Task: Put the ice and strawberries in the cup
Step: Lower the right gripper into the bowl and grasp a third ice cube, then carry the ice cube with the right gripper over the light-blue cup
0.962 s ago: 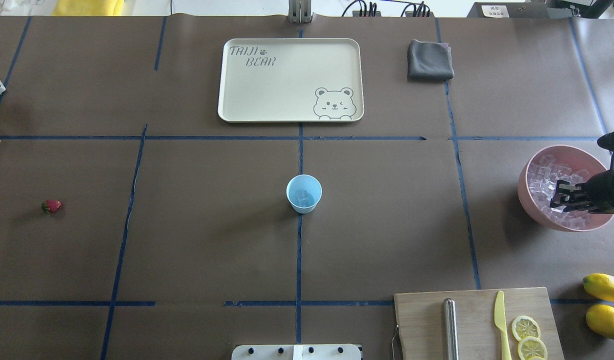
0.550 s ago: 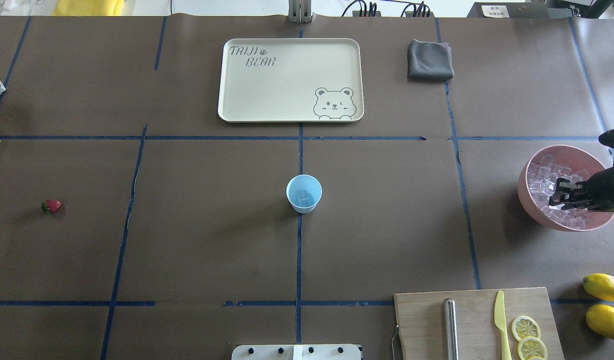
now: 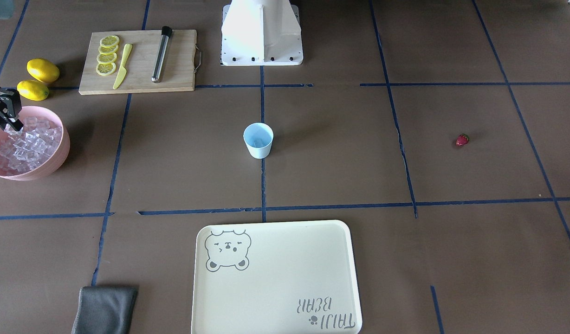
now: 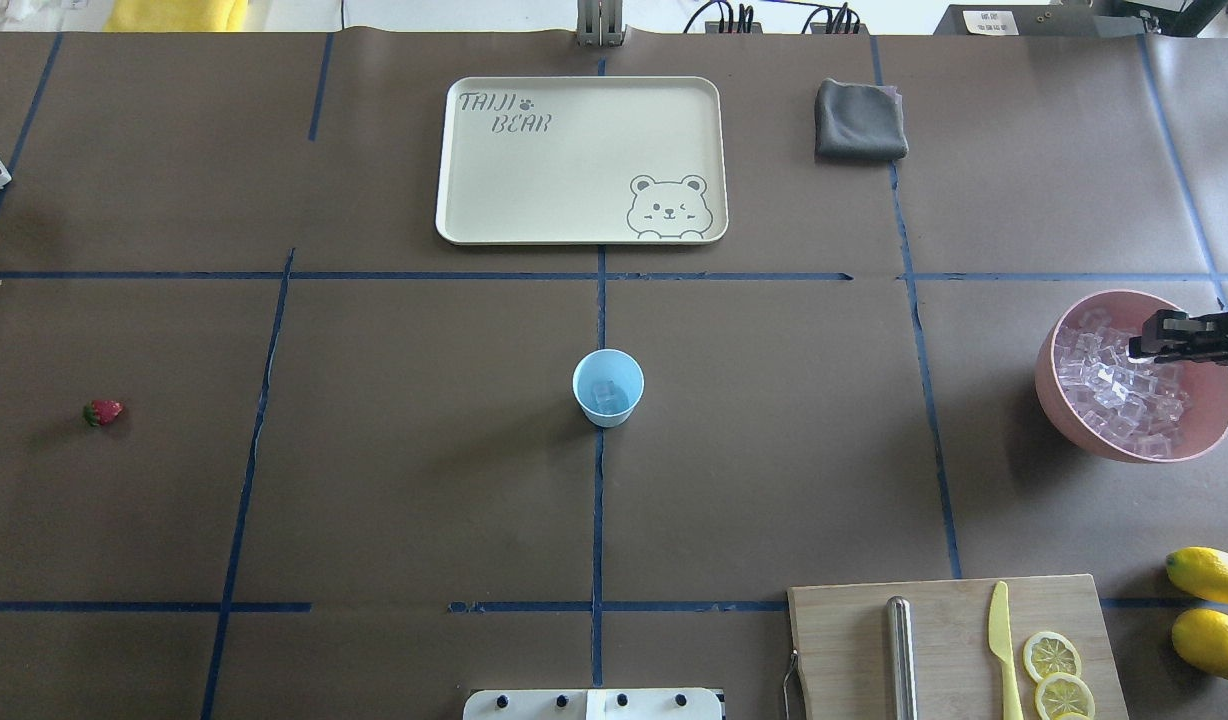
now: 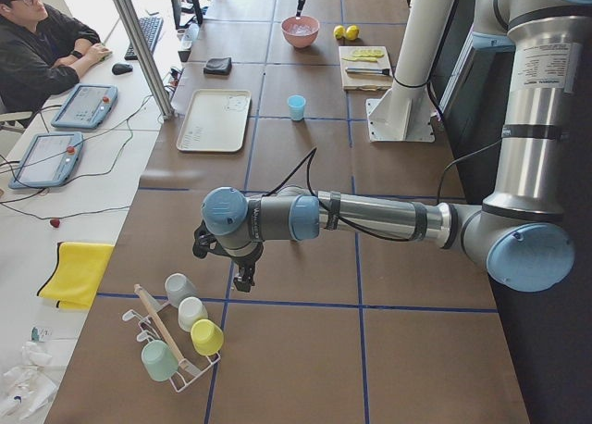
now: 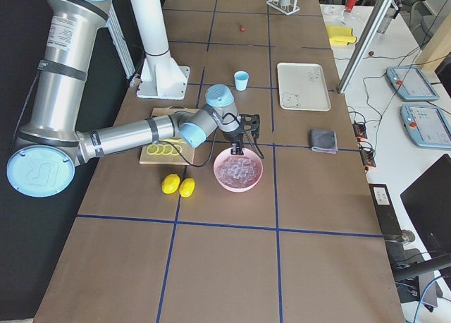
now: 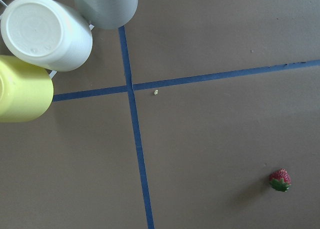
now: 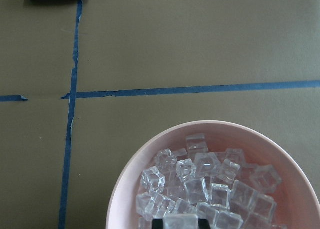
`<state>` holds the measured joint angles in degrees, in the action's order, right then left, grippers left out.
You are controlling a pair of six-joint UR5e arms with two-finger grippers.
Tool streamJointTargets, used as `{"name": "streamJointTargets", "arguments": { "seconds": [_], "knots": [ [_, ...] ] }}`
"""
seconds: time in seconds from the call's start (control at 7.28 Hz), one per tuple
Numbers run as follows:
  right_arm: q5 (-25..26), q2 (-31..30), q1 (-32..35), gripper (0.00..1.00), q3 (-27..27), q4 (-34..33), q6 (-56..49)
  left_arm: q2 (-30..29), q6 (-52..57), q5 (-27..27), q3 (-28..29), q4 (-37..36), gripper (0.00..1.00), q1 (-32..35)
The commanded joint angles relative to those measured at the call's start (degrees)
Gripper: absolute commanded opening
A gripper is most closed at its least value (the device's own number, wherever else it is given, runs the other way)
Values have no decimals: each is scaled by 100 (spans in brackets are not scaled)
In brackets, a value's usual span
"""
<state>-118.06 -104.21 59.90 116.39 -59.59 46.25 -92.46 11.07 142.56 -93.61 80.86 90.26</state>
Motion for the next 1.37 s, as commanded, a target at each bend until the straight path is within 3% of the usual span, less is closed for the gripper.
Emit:
{"name": "streamJointTargets", "arguments": {
  "seconds": [0.0,0.14,0.27,0.55,0.69,0.96,1.24],
  "knots": [
    [-24,50,83,0,15,0,-1178,0,0,0,1,0,100,0],
    [-163,224,57,0,32,-166,-1171,0,0,0,1,0,100,0],
    [-522,965,74,0,50,-1142,-1136,0,0,0,1,0,100,0],
    [-508,2582,-118,0,68,-3278,-1092,0,0,131,1,0,100,-61],
    [-473,3251,-433,0,50,-3940,-822,0,0,167,1,0,100,-114],
    [314,4605,-1634,0,-368,-4272,938,-26,-17,158,1,9,100,-123],
    [651,5600,-2305,0,-1088,-4254,1701,-44,-18,158,10,9,100,-123]
  ]
}}
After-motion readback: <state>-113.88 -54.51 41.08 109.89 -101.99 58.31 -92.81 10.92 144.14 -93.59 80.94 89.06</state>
